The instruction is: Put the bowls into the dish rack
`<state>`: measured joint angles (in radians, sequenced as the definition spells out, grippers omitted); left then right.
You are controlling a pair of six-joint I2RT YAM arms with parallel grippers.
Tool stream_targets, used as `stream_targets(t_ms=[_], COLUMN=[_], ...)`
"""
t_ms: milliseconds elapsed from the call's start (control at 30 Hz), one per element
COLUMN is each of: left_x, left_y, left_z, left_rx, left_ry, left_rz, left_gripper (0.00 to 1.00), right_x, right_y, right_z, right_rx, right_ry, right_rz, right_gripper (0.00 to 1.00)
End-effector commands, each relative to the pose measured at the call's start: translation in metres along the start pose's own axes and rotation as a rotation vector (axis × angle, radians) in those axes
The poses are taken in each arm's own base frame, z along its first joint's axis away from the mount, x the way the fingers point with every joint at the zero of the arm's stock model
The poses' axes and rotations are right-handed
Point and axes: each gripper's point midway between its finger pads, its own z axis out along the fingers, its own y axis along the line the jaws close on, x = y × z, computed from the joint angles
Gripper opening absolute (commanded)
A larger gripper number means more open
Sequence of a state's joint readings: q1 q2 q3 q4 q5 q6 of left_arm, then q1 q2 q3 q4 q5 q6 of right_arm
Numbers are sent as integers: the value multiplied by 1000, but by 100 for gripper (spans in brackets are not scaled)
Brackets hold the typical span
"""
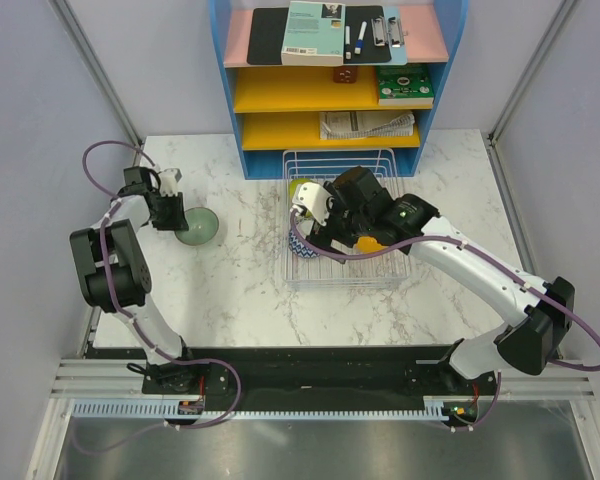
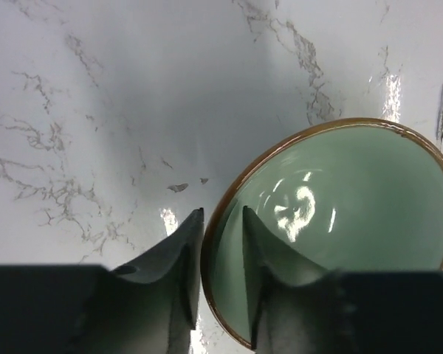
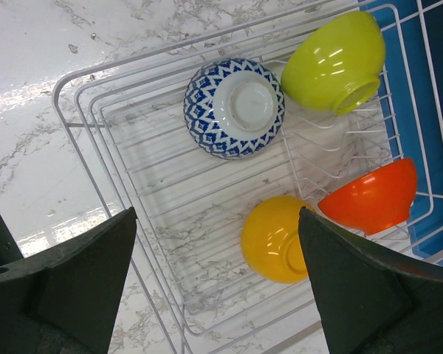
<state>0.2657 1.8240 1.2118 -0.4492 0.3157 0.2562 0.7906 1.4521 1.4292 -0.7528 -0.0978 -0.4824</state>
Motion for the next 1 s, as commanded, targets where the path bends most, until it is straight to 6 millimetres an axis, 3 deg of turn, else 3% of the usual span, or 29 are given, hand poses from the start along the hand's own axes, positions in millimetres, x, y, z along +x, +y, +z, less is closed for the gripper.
stream_targets(t_ms=[0, 100, 267, 367, 567, 667, 800, 967], left_x=[-12, -13, -19, -34, -67, -64, -58, -55], left_y=[-4, -4, -8, -23, -92, -156, -216, -264], left_z=[1, 2, -7, -23, -67, -89, -119, -162], left_rx=[17, 19, 31, 96, 346, 500, 619, 768], left_ry=[-18, -16, -41, -97, -250, -295, -341, -412], left_rz=[33, 32, 44, 72, 207, 372, 506, 591], left_gripper=[22, 2, 2, 2, 2, 2, 2, 2], right_x=[-13, -15, -27, -42, -76, -90, -103, -113], right_y=[-3, -3, -8, -9, -1, 5, 18, 18], right_z=[-8, -9, -10, -8, -8, -8, -3, 0], right_rx=[28, 31, 56, 51, -64, -162, -342, -519], right_ry=[-53, -62, -107, -155, -263, -339, -379, -393], right_rz=[-9, -8, 40, 106, 231, 295, 385, 510], right_gripper=[98, 98, 97, 98, 97, 97, 97, 98])
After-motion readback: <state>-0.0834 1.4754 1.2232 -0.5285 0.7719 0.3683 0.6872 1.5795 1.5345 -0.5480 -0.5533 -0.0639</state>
